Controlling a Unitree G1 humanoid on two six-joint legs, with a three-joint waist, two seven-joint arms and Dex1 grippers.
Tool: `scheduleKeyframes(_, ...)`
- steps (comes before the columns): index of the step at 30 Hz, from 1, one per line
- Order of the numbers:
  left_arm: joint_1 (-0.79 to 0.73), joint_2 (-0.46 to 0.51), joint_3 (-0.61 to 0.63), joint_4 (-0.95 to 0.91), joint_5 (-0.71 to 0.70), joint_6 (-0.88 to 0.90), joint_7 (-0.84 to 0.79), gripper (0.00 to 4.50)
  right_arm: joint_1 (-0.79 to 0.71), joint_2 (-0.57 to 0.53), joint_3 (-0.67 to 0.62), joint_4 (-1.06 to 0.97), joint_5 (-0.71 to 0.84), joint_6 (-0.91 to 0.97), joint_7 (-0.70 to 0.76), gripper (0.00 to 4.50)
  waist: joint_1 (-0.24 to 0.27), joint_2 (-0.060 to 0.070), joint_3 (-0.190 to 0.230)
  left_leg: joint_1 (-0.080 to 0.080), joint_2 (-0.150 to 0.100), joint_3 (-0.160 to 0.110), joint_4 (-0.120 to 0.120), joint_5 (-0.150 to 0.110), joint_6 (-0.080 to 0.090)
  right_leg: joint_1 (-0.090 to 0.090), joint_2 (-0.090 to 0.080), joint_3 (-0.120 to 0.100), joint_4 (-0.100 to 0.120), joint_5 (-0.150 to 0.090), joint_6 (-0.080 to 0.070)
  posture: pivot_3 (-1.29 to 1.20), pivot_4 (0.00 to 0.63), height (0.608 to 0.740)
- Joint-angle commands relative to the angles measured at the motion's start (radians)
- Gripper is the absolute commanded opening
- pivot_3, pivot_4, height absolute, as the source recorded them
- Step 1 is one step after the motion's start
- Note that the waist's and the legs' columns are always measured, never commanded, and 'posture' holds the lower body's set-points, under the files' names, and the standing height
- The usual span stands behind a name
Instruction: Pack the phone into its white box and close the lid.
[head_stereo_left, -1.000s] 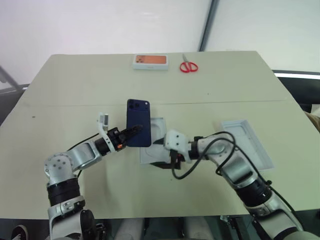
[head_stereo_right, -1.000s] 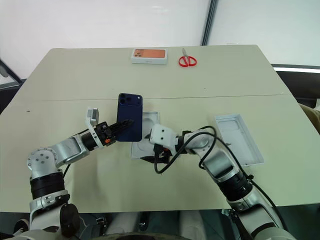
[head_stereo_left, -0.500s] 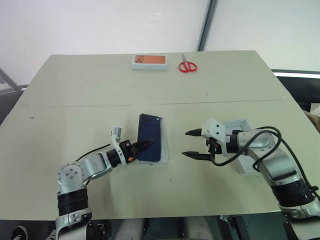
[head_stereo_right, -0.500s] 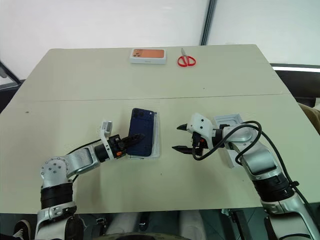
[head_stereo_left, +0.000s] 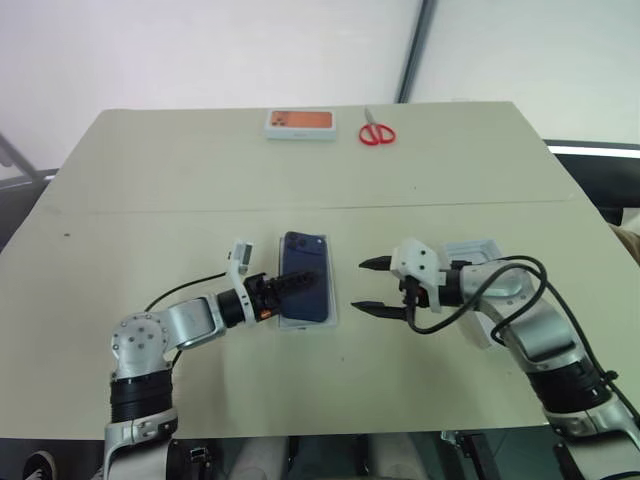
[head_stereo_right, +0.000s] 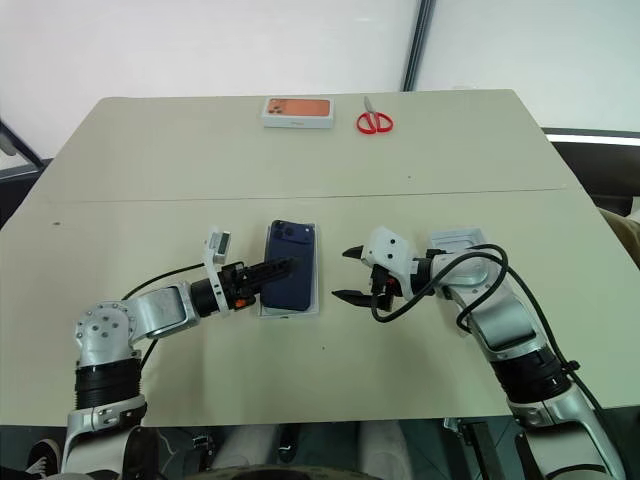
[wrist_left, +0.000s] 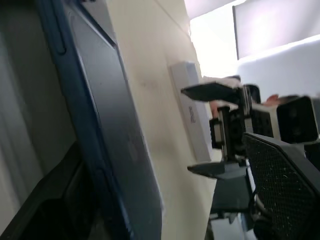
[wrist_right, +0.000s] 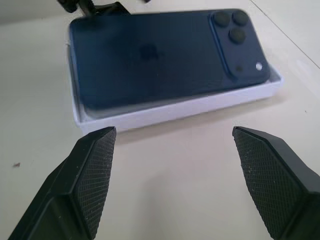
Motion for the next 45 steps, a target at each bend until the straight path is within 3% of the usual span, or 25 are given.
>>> scheduleKeyframes(1, 0.001, 0.027, -0.022, -0.058, -0.031, 0.006, -0.008, 4.43, -0.019, 0.009, -0.001, -0.013, 0.004, -0.023, -0.002, 3.93, 0.000, 0.000, 0.000, 0.000, 0.000, 0.000, 0.000, 0.000, 0.000, 0.000, 0.000, 0.000, 0.000, 0.000, 0.000, 0.00, 0.150, 0.740)
scheduleKeyframes(28, 0.012, 0.297, 0.000, -0.109, -0.120, -0.041, -0.063, 4.43, -0.059, 0.042, 0.031, 0.047, -0.044, -0.067, -0.013, 3.93, 0.001, 0.000, 0.000, 0.000, 0.000, 0.000, 0.000, 0.000, 0.000, 0.000, 0.000, 0.000, 0.000, 0.000, 0.000, 0.00, 0.150, 0.740)
scheduleKeyframes(33, 0.021, 0.328, 0.002, -0.105, -0.063, -0.081, -0.083, 4.43, -0.065, 0.048, 0.025, 0.060, -0.051, -0.066, -0.023, 3.93, 0.000, 0.000, 0.000, 0.000, 0.000, 0.000, 0.000, 0.000, 0.000, 0.000, 0.000, 0.000, 0.000, 0.000, 0.000, 0.00, 0.150, 0.740)
scheduleKeyframes(34, 0.027, 0.340, -0.007, -0.105, -0.017, -0.103, -0.092, 4.22, -0.066, 0.050, 0.021, 0.065, -0.054, -0.069, -0.030, 3.93, -0.001, 0.000, 0.000, 0.000, 0.000, 0.000, 0.000, 0.000, 0.000, 0.000, 0.000, 0.000, 0.000, 0.000, 0.000, 0.00, 0.150, 0.740)
scheduleKeyframes(37, 0.058, 0.402, -0.060, -0.090, 0.146, -0.167, -0.134, 3.12, -0.070, 0.048, 0.010, 0.077, -0.054, -0.059, -0.045, 3.03, -0.003, 0.001, 0.000, 0.000, 0.000, 0.000, -0.001, 0.000, 0.000, -0.001, 0.000, 0.001, 0.000, 0.000, 0.000, 0.00, 0.150, 0.740)
scheduleKeyframes(43, 0.050, 0.418, -0.130, -0.063, 0.291, -0.224, -0.227, 0.02, -0.067, 0.046, 0.034, 0.128, -0.120, -0.123, -0.076, 0.00, 0.005, 0.001, 0.001, 0.000, 0.000, 0.000, -0.001, 0.000, 0.000, -0.001, 0.000, 0.000, -0.001, 0.000, 0.000, 0.00, 0.150, 0.740)
scheduleKeyframes(45, 0.035, 0.396, -0.170, -0.059, 0.342, -0.241, -0.236, 0.02, -0.069, 0.047, 0.051, 0.138, -0.151, -0.148, -0.084, 0.00, 0.004, 0.001, 0.001, 0.000, 0.000, 0.000, -0.001, 0.000, 0.000, -0.001, -0.001, 0.000, -0.001, 0.000, 0.000, 0.00, 0.150, 0.740)
